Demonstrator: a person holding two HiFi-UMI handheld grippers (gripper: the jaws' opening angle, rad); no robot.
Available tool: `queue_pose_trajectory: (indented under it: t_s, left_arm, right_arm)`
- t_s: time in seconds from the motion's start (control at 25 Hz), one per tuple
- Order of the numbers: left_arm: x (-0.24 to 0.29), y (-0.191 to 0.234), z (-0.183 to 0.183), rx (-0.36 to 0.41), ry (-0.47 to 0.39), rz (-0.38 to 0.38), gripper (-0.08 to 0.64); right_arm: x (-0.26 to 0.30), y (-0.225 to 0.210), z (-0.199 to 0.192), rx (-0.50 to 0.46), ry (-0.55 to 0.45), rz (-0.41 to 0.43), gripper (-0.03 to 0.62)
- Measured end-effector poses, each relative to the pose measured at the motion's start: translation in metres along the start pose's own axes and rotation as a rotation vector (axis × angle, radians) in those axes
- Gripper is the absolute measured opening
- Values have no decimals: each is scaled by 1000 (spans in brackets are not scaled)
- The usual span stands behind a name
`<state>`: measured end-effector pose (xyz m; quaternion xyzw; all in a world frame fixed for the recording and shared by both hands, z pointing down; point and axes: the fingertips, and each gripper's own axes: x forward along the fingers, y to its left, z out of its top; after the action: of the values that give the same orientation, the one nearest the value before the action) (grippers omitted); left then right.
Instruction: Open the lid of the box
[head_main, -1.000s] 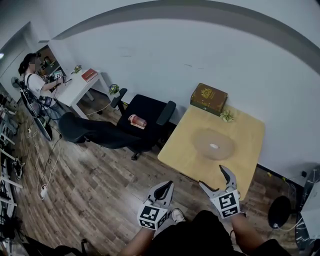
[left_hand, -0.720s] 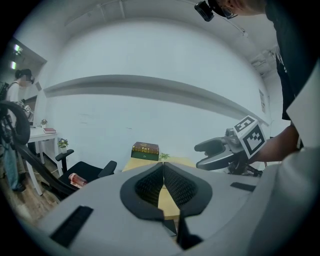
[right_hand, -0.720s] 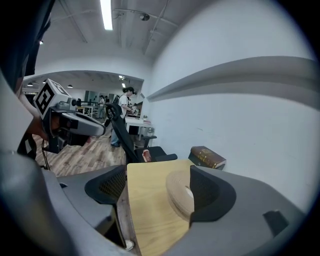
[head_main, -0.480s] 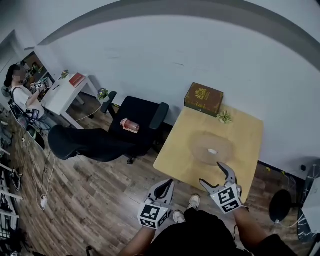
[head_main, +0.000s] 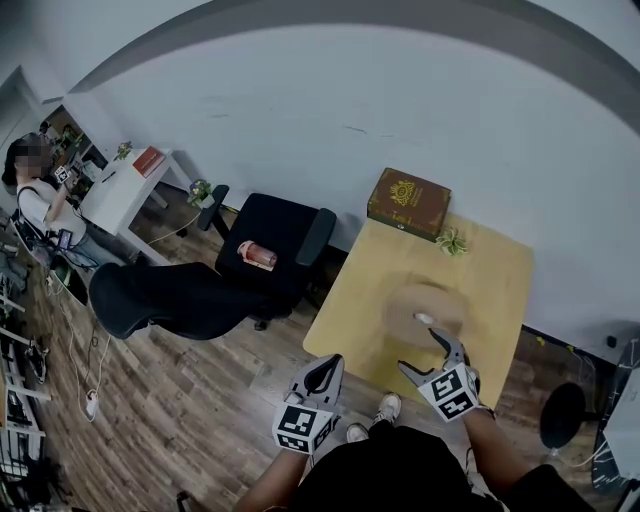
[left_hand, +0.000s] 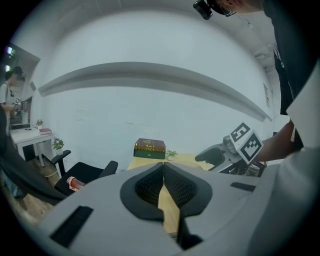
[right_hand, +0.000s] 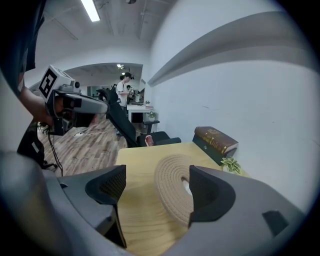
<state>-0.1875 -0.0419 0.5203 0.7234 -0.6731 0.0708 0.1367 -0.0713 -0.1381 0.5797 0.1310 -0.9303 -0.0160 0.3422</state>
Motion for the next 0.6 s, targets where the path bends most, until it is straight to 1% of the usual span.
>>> queue_pose_trajectory:
  t_s: [0.12, 0.32, 0.44, 0.6]
  left_arm:
    - [13, 4, 3, -9, 9, 9, 21]
    - [32, 2, 5, -1, 17, 8, 21]
    - [39, -1, 6, -7, 11, 9, 21]
    - [42, 1, 1, -13, 24, -2, 21]
  right_arm:
    - [9, -10, -2, -34, 31, 21, 412]
    - [23, -17, -10, -50, 59, 83, 410]
    - [31, -20, -18, -68, 90, 106, 405]
    - [42, -22, -23, -20, 115, 135, 402]
